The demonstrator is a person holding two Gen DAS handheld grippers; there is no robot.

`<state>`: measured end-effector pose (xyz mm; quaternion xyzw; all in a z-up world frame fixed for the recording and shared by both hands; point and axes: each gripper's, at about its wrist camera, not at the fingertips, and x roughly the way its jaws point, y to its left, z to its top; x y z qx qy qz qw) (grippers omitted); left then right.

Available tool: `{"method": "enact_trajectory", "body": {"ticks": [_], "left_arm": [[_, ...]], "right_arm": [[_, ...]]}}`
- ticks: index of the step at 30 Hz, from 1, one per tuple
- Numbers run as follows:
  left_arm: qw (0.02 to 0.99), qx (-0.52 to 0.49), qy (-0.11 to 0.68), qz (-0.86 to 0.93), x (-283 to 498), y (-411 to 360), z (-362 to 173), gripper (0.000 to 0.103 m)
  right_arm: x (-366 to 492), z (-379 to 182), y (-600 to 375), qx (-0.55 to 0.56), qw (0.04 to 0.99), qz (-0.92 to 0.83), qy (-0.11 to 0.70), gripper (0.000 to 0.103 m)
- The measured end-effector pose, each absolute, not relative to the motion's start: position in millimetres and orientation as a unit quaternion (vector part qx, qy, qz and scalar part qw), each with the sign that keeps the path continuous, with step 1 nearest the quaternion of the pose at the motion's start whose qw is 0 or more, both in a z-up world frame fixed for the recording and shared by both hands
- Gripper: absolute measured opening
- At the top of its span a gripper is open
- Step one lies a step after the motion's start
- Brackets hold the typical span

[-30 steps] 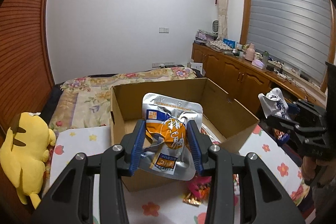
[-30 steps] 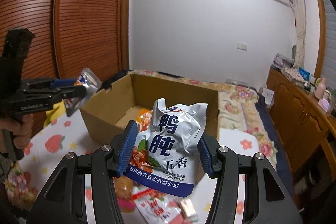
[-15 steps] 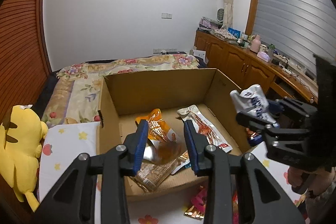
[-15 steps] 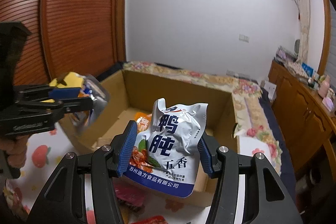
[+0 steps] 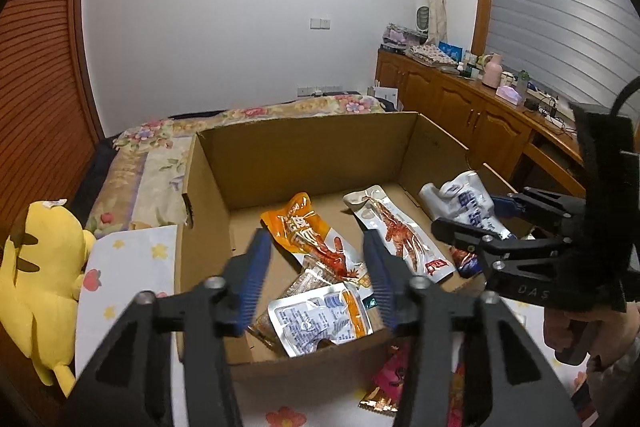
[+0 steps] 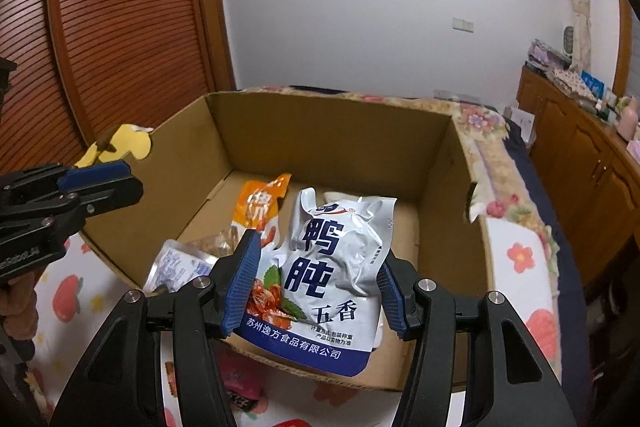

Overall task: Organize snacks
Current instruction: 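Open both grippers over the box to drop the pouch and duck packet, then move both grippers back to the snacks beside the box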

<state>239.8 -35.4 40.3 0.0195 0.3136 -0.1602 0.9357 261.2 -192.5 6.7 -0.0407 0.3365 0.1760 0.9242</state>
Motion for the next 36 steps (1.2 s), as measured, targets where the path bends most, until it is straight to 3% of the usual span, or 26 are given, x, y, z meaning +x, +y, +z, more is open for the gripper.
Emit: {"method": "enact_trajectory", "body": {"ticks": [4, 6, 9, 18, 24, 36], "left_arm": [[0.933, 0.022, 0.317, -0.169, 234.0, -35.6, 40.1, 0.052], [0.933, 0.024, 0.317, -0.171, 230.1, -35.7, 39.8, 0.062], [0.934, 0.025, 0.309, -0.178, 220.3, -34.3, 40.7, 0.08], [0.934, 0.036, 0.301, -0.19, 190.5, -37.0, 42.8, 0.097], [0.932, 0.035, 0.31, -0.185, 177.3, -38.2, 37.4, 0.103], [0.924, 0.077, 0.325, -0.187, 147.7, -53.8, 0.6, 0.103]], "right_arm": [[257.8, 5.1, -190.1, -0.047, 0.925, 0.181, 0.332, 0.06], [257.4, 7.2, -192.5, -0.044, 0.925, 0.185, 0.328, 0.066], [247.6, 13.5, -193.6, -0.042, 0.93, 0.183, 0.315, 0.067], [196.1, 29.3, -205.8, -0.039, 0.941, 0.193, 0.275, 0.067], [171.0, 27.1, -219.0, -0.031, 0.94, 0.201, 0.273, 0.067], [144.9, -5.3, -235.1, -0.048, 0.93, 0.196, 0.306, 0.067]]}}
